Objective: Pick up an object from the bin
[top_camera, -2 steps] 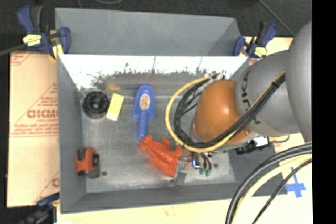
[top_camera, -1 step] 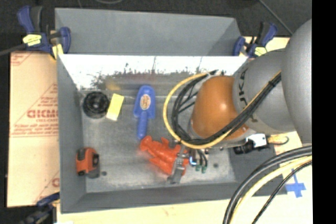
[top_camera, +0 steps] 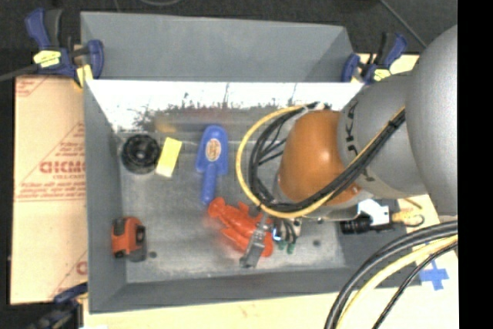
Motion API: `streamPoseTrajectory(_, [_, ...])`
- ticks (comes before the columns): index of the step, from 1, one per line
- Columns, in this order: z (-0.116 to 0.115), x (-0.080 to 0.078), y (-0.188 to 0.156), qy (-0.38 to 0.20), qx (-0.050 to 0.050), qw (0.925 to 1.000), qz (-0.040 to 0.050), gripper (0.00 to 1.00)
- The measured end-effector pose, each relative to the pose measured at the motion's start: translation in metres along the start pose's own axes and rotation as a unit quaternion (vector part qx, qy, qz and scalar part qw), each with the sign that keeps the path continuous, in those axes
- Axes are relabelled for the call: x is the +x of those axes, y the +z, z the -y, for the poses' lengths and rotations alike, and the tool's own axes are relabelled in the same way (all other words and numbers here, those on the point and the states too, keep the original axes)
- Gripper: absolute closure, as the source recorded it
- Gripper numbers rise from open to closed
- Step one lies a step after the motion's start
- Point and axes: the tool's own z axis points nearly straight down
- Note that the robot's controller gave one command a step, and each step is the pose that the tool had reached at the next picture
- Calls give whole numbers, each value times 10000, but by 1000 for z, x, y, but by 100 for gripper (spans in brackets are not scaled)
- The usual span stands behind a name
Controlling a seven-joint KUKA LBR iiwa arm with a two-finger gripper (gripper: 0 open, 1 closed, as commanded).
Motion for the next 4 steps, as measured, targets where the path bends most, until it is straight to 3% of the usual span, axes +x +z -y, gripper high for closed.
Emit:
streamPoseTrajectory(1, [4,0,34,-243,10,9997,5,0])
streamPoseTrajectory(2, [0,4,32,833,-9,9965,20,100])
streamPoseTrajectory(4, [1,5,28,829,-2,9966,12,100])
